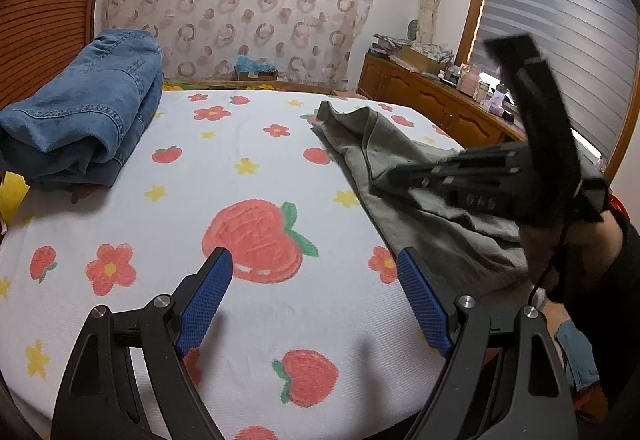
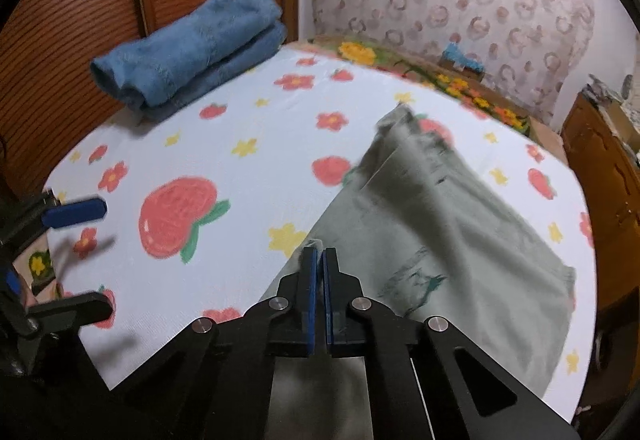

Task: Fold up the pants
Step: 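Grasp the end of the folded sweatshirt with the right tool, then fold the held end over onto the sweatshirt and open the right tool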

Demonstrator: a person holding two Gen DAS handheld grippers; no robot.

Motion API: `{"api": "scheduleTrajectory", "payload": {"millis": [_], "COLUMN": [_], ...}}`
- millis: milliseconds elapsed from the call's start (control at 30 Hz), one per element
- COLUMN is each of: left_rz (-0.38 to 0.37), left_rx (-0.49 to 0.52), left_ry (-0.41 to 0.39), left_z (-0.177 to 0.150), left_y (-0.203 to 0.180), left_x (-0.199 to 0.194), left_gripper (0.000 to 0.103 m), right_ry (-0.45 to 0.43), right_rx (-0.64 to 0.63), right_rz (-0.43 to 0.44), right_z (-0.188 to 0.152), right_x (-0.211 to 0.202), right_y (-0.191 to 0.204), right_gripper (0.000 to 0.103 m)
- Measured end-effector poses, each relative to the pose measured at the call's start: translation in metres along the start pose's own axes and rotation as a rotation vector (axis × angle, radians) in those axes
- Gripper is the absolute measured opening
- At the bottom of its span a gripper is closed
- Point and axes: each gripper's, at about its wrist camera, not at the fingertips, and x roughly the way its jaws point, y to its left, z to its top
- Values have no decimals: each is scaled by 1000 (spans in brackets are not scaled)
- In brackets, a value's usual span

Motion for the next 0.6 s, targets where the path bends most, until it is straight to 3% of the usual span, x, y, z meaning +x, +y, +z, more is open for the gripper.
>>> {"api": "scheduleTrajectory", "payload": {"millis": [233, 600], "left_rz": [-2, -5], "left_rx": [10, 16], "left_ry": [2, 13], "left_z": [-1, -3], "left_y": [-3, -5], "left_x": [2, 4], "left_gripper": [85, 85], "right_ry": [-63, -83], "right_rx": [37, 60], "right_rz": [-36, -191], "right_z": [0, 2], "right_x": [-26, -58], "right_y": [-19, -63], "right_gripper": [2, 2]}}
